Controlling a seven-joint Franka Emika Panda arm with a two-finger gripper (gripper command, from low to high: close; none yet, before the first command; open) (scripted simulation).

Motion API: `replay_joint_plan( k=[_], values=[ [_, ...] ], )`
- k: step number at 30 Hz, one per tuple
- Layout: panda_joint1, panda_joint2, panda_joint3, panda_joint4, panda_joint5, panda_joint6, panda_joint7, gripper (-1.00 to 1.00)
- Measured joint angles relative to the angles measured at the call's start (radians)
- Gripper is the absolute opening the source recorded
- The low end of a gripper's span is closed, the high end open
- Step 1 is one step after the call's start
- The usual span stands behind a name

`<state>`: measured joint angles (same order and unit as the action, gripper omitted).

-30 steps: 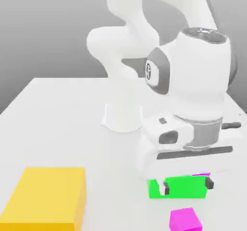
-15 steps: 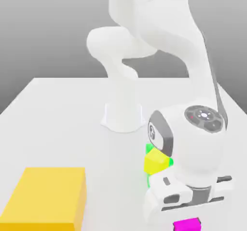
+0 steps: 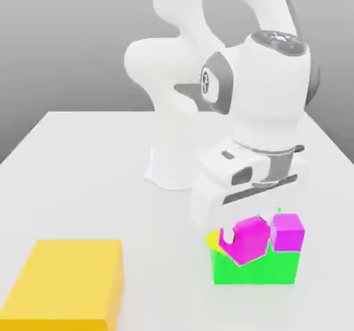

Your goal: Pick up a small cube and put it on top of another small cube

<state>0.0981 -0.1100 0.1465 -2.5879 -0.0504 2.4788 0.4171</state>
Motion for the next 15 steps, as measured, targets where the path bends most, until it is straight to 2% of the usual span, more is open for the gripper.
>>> replay_joint_plan(
  k=[6,11,12,15],
  values=[
    [0.055,-0.214,-0.061,-0.129,0.079,-0.086,-0.296,-1.00],
    [0.063,-0.111,-0.067,-0.186,0.086,0.073,-0.339,-1.00],
    [0.062,-0.086,-0.066,-0.193,0.083,0.106,-0.337,1.00],
    [0.062,-0.086,-0.066,-0.193,0.083,0.106,-0.337,1.00]
  ],
)
